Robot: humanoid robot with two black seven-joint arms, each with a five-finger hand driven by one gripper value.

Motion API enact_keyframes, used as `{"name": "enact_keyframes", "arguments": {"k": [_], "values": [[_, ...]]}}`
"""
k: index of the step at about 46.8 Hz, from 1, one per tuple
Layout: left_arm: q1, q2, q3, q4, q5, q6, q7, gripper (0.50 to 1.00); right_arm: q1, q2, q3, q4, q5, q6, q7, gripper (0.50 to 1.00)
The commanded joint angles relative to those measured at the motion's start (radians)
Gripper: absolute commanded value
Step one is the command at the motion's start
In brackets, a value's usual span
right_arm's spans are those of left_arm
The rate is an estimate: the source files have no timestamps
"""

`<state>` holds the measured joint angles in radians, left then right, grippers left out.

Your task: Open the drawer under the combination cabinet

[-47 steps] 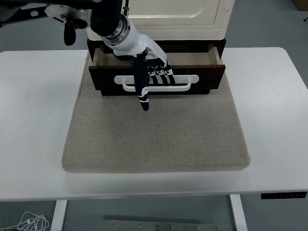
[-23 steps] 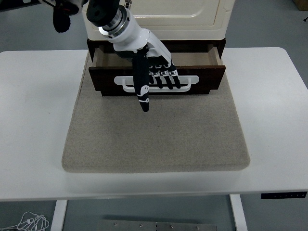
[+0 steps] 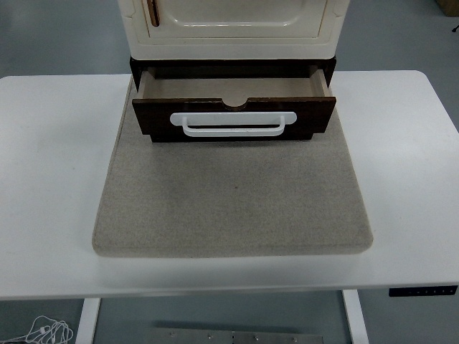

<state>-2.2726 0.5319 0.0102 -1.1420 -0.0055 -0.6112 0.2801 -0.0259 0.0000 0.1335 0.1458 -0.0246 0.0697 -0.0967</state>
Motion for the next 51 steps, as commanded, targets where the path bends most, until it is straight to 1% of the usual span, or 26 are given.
{"name": "enact_keyframes", "arguments": {"k": [1, 4, 11, 15, 17, 21, 24, 29, 34, 39, 43, 45, 48, 51], "values": [[0.018, 0.008, -0.119, 0.051, -0.004, 0.000, -0.041, 1.000, 0.000, 0.000, 0.000, 0.000, 0.000, 0.001, 0.000, 0.926], [0.045, 0.010, -0.212, 0.082, -0.005, 0.000, -0.104, 1.000, 0.001, 0.000, 0.000, 0.000, 0.000, 0.001, 0.000, 0.926], [0.102, 0.023, -0.416, 0.160, -0.005, 0.000, -0.232, 1.000, 0.000, 0.000, 0.000, 0.000, 0.000, 0.001, 0.000, 0.926], [0.130, 0.040, -0.501, 0.195, -0.005, 0.000, -0.277, 1.000, 0.000, 0.000, 0.000, 0.000, 0.000, -0.001, 0.000, 0.926], [0.139, 0.060, -0.533, 0.215, -0.005, 0.000, -0.295, 1.000, 0.000, 0.000, 0.000, 0.000, 0.000, -0.001, 0.000, 0.926], [0.166, 0.106, -0.593, 0.248, -0.007, 0.086, -0.340, 1.000, 0.000, 0.000, 0.000, 0.000, 0.000, 0.001, 0.000, 0.926], [0.191, 0.137, -0.628, 0.281, -0.007, 0.129, -0.361, 1.000, 0.000, 0.000, 0.000, 0.000, 0.000, 0.001, 0.000, 0.926], [0.240, 0.161, -0.680, 0.337, -0.007, 0.208, -0.413, 1.000, 0.000, 0.000, 0.000, 0.000, 0.000, -0.001, 0.000, 0.926], [0.286, 0.189, -0.720, 0.404, -0.007, 0.324, -0.461, 1.000, 0.000, 0.000, 0.000, 0.000, 0.000, 0.001, 0.000, 0.928], [0.304, 0.195, -0.734, 0.524, -0.008, 0.428, -0.469, 1.000, 0.000, 0.000, 0.000, 0.000, 0.000, -0.001, 0.000, 0.926], [0.315, 0.188, -0.731, 0.648, -0.007, 0.523, -0.469, 1.000, 0.000, 0.000, 0.000, 0.000, 0.000, -0.001, 0.000, 0.926], [0.330, 0.181, -0.727, 0.708, -0.007, 0.562, -0.466, 1.000, 0.000, 0.000, 0.000, 0.000, 0.000, 0.001, 0.000, 0.926], [0.379, 0.178, -0.730, 0.791, -0.011, 0.576, -0.454, 1.000, 0.000, 0.000, 0.000, 0.000, 0.000, 0.001, 0.000, 0.926], [0.456, 0.166, -0.733, 0.831, -0.033, 0.573, -0.449, 1.000, 0.000, 0.000, 0.000, 0.000, 0.000, 0.001, 0.000, 0.928]]}}
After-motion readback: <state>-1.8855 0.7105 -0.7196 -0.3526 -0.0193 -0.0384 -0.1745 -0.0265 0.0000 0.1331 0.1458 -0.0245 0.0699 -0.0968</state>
